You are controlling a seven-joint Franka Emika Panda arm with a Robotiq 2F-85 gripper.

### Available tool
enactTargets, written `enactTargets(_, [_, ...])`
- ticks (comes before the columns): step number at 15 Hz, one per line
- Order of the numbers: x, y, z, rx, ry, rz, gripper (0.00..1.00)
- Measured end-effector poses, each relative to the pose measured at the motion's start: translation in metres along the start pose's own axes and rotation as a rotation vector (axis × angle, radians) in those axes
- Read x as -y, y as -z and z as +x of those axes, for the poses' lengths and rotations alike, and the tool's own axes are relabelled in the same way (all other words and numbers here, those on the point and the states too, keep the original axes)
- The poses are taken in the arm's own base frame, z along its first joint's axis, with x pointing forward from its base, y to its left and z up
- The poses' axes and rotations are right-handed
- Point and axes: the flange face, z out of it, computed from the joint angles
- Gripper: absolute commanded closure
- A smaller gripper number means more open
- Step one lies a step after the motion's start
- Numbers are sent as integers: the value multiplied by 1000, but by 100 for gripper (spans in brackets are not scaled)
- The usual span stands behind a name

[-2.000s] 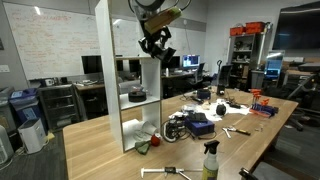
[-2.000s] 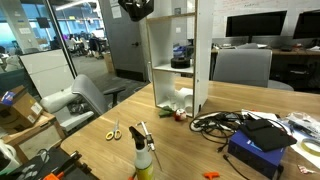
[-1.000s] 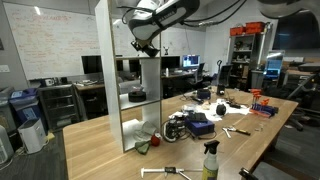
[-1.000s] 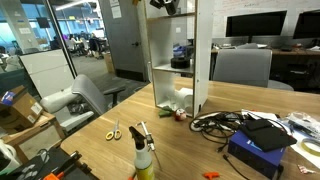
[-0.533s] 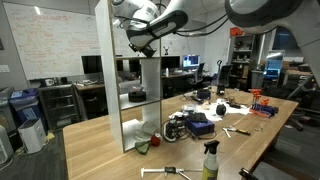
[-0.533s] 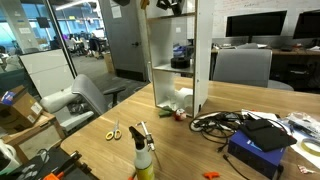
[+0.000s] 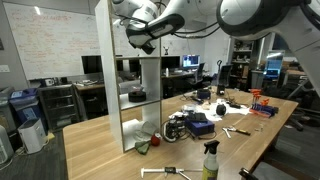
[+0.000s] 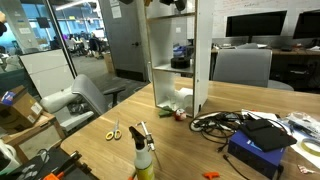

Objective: Put the seal tape on the topmost shelf

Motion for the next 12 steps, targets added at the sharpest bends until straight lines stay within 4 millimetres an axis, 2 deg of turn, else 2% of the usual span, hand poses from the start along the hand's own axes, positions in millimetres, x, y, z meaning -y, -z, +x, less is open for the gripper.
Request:
enactTargets(8, [-6,-15,4,22,-17,-1,60])
enactTargets(9, [-6,-17,4,32,-20,1,10])
enactTargets(12, [-10,-23,3,77,-21,1,0])
